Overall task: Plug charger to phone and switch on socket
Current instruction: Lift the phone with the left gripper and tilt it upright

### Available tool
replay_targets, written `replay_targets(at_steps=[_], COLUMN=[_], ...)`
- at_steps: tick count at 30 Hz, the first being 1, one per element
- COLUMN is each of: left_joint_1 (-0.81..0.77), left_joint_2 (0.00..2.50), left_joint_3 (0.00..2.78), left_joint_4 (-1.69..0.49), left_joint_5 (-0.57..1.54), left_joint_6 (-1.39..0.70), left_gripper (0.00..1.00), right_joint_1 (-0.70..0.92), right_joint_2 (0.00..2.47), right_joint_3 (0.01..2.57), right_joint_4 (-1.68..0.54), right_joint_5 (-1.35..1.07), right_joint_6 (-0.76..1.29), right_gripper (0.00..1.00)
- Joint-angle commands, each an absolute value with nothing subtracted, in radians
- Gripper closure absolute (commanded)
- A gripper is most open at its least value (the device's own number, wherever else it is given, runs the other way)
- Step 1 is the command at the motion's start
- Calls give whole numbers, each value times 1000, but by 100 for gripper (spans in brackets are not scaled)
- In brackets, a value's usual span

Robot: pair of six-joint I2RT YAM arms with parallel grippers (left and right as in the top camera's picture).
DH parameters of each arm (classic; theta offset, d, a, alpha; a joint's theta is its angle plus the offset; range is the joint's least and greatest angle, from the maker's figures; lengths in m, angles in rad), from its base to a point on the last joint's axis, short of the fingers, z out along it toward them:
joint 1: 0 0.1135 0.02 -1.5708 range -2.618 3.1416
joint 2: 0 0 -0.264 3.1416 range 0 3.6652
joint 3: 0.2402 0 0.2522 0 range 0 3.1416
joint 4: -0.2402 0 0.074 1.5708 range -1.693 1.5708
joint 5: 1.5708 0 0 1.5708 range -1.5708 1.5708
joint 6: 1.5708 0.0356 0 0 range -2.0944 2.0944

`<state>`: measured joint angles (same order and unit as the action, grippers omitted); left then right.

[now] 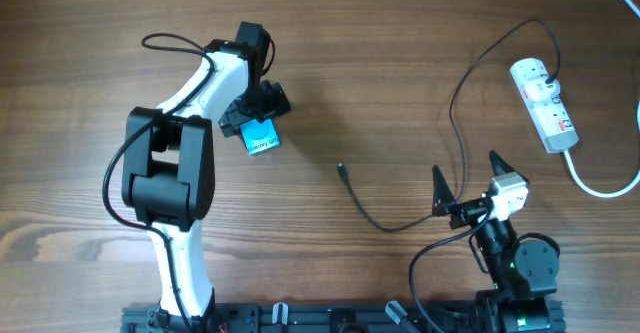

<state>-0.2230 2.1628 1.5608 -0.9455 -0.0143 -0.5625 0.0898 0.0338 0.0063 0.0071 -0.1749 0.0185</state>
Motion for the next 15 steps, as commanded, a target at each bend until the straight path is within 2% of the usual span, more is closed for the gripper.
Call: replay_targets(at_steps=[1,12,15], left_joint_1=[-227,-227,-227], left_joint_2=[2204,2204,2204], left_joint_3=[1555,1552,1550], left_joint_4=[-959,-955,-972], left_joint_5=[5,-2,-2], left_joint_6=[-511,-476,-476], left_gripper=[1,0,4], right_joint_1=[84,84,84], right_joint_2=[31,31,31], right_joint_3=[5,5,5], right_joint_4=[10,10,10], right_joint_5=[-158,-159,-159], right_joint_6=[27,27,27], right_gripper=[1,0,0])
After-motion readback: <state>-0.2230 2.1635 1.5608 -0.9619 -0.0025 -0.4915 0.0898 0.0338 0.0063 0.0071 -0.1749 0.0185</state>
